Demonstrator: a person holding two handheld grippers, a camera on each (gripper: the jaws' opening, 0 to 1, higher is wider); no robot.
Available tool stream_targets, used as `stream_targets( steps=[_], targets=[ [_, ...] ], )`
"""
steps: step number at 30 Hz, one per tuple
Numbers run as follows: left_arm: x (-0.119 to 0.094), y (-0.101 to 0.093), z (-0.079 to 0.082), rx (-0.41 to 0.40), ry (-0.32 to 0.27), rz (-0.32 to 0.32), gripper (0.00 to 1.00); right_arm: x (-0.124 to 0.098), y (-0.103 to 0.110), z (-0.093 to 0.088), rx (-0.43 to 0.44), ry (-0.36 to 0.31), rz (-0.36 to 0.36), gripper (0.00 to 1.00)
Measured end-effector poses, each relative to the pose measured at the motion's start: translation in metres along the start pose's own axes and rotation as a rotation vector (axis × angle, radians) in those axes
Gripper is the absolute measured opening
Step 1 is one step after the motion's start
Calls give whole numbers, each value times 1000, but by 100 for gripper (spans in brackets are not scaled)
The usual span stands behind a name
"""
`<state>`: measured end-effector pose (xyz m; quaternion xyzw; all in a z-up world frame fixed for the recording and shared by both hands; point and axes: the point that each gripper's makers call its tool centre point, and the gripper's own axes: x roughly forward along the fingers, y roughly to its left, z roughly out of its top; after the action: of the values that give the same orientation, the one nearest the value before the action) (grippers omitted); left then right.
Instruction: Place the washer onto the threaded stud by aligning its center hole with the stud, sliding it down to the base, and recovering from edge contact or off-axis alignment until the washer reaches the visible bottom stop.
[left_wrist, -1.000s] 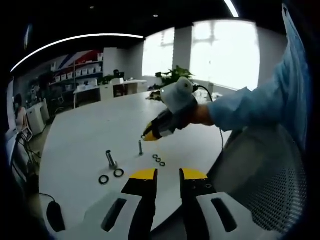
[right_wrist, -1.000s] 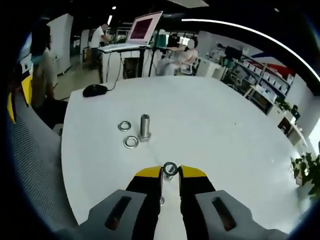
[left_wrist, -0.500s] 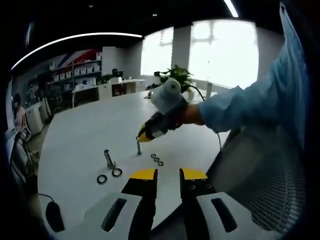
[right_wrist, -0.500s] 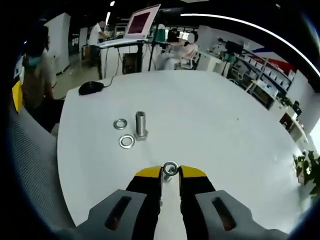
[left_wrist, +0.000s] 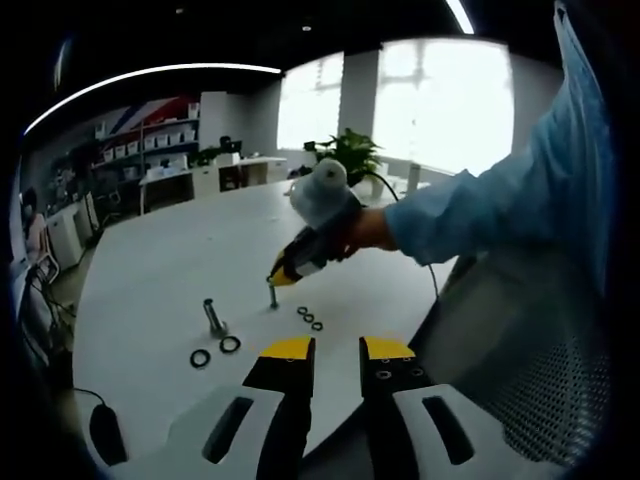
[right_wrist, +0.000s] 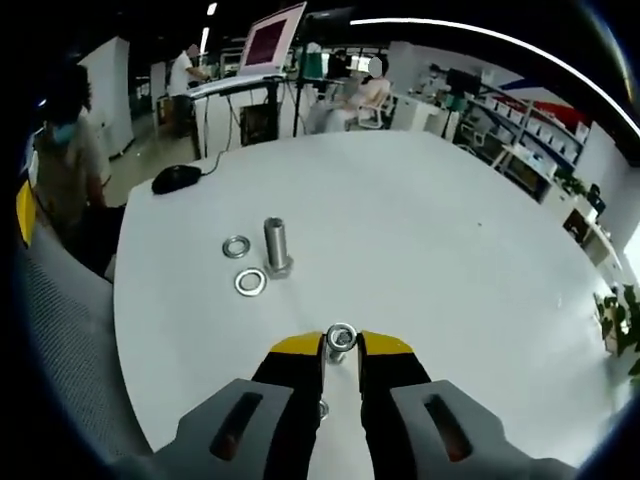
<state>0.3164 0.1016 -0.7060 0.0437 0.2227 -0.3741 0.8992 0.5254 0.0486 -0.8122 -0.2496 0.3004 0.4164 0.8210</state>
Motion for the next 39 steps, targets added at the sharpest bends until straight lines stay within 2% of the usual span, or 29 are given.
stream_targets(
  steps=[12,14,16,24,30,34,39],
  targets=[
    [0,0,-1,-6,5,-2,15,6,4,-12,12,41,15,15],
    [0,0,-1,-7,5,-2,15,5,7,-11,17,38,37,15],
    [0,0,-1,-8,6,-2,15,1,3,-6,24,12,19,16],
    [0,-1,-1,-6,6,-5,15,-18,-4,-9,56,0,-11,16],
    [1,-1,-1,-4,7,-8,15,-28,-1,-17,66,11,-10,16],
    [1,-1,-1,-5,6,-9,15,-36,4,-12,88,-7,-4,16],
    [0,-1,-1,-5,4,-9,15,-43,8,-10,73,-8,0,16]
  ],
)
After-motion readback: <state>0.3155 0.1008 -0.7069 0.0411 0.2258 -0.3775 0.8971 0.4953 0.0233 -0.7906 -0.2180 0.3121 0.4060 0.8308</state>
